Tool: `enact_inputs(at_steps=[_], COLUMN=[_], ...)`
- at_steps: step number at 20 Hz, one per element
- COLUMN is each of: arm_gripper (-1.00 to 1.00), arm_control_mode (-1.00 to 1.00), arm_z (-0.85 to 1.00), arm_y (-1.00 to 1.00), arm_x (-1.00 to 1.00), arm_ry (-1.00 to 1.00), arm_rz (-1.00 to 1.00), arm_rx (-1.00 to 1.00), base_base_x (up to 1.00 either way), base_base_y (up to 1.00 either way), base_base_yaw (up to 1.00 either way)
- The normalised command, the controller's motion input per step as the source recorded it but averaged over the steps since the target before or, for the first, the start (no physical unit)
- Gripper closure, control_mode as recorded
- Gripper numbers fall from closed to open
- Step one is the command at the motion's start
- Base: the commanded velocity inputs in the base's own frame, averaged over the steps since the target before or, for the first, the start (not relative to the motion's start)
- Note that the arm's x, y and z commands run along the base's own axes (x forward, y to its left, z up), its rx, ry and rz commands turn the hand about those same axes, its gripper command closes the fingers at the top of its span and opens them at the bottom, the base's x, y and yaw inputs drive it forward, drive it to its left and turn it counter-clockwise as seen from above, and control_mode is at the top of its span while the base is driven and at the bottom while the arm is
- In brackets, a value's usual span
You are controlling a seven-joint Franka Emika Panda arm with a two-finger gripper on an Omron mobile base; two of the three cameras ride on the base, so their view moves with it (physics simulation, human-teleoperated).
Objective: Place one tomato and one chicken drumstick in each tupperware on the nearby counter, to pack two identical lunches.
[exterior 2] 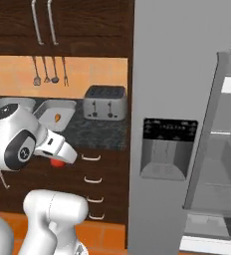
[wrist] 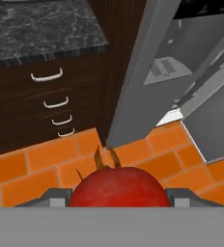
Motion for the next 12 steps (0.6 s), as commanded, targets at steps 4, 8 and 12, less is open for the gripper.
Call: enact_inputs(at_steps=[4, 8, 12], arm_gripper=[1.00, 1.00, 1.00], arm_control_mode=[1.00, 1.00, 1.00], arm_z=[0.00, 0.00, 0.00], arm_y=[0.00, 0.00, 0.00], arm_x=[0.00, 0.00, 0.00], arm_ry=[0.00, 0.00, 0.00], arm_rz=[0.00, 0.00, 0.00], arm_rx=[0.00, 0.00, 0.00], base_base_x=[0.55, 0.97, 1.00], base_base_y=[1.00, 0.99, 0.87], base_base_yaw=[0.22, 0.12, 0.04])
